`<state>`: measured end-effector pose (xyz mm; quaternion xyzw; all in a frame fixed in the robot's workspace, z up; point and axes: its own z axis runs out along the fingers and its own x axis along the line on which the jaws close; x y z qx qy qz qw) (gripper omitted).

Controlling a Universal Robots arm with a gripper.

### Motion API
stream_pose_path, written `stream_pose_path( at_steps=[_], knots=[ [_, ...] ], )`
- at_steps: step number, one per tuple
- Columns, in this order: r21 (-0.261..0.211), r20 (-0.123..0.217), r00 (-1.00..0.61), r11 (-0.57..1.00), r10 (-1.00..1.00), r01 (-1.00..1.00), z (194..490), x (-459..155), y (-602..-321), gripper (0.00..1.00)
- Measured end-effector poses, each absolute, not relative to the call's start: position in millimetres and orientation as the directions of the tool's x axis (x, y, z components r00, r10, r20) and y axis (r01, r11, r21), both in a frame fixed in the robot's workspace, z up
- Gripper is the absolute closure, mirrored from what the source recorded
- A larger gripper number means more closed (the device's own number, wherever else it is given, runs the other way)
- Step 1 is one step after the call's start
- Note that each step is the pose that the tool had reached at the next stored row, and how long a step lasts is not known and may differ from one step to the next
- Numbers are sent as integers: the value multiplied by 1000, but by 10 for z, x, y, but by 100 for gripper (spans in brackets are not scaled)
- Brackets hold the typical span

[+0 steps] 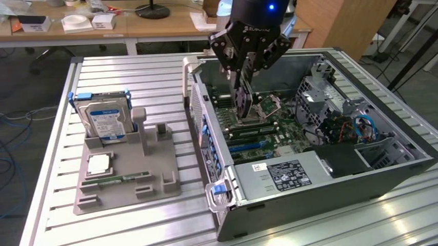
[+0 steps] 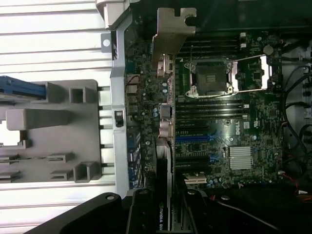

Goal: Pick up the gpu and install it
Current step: 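Pick up the gpu and move the gpu toward the slot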

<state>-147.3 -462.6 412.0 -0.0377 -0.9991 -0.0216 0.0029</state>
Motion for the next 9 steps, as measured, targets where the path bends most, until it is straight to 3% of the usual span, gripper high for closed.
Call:
stream_pose_path(
  at_steps=[9],
  knots=[
    [43, 7, -997, 996, 75, 76, 4120, -1376, -4626, 74]
  ],
)
